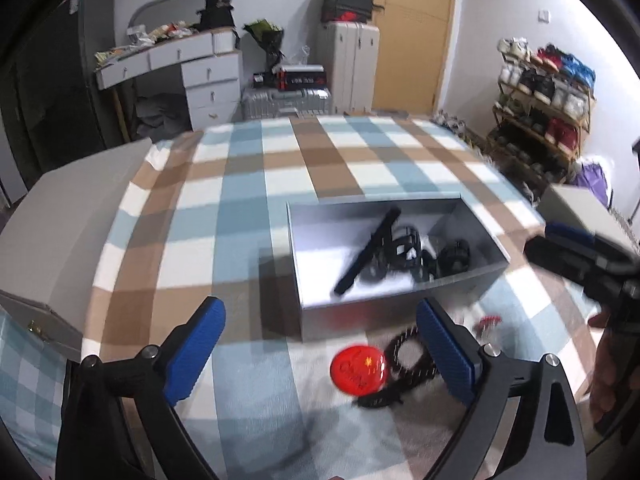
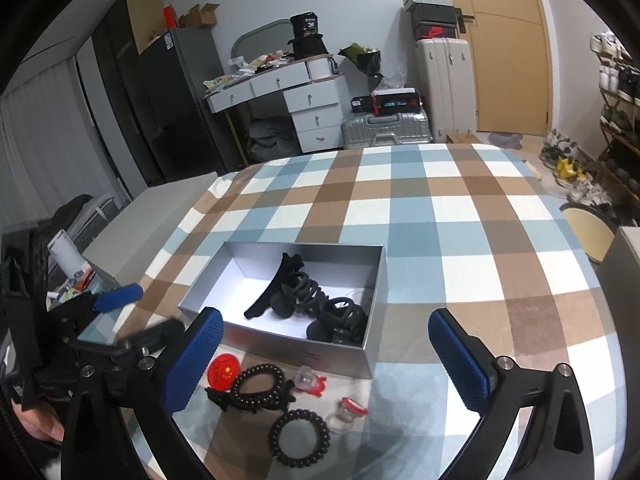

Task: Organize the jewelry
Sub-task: 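Move the left gripper toward the red 'I China' badge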

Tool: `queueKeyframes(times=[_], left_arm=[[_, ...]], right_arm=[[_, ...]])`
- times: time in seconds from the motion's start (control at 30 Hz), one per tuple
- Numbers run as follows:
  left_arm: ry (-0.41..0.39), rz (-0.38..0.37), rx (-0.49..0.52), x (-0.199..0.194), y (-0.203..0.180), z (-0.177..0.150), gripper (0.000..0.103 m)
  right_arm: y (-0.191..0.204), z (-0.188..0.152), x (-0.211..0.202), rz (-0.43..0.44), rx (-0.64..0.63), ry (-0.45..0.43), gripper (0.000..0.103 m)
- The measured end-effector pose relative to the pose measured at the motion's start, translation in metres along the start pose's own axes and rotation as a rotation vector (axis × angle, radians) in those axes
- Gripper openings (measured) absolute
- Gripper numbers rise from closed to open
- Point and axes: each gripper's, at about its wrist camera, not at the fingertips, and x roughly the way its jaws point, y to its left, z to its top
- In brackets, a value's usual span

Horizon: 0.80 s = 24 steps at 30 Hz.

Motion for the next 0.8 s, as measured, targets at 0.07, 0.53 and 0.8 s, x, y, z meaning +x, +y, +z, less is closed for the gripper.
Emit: queueKeyframes(times=[0.07, 0.53, 0.8], left_arm=[[0.029, -0.010, 0.010, 0.003, 0.000, -0.005, 0.094], [0.193, -0.012, 0.082, 0.033, -0.010, -0.027, 0.094], [0.245, -0.028, 0.022, 0.043, -0.005, -0.029, 0.094]], right_arm=[[0.001, 0.000, 0.000, -0.008, -0.008, -0.002, 0.103], [-0.005, 0.003, -0.005, 0.042, 0.014, -0.009, 0.103], [-0.007, 0.005, -0.006, 0.074, 0.035, -0.005, 0.103]])
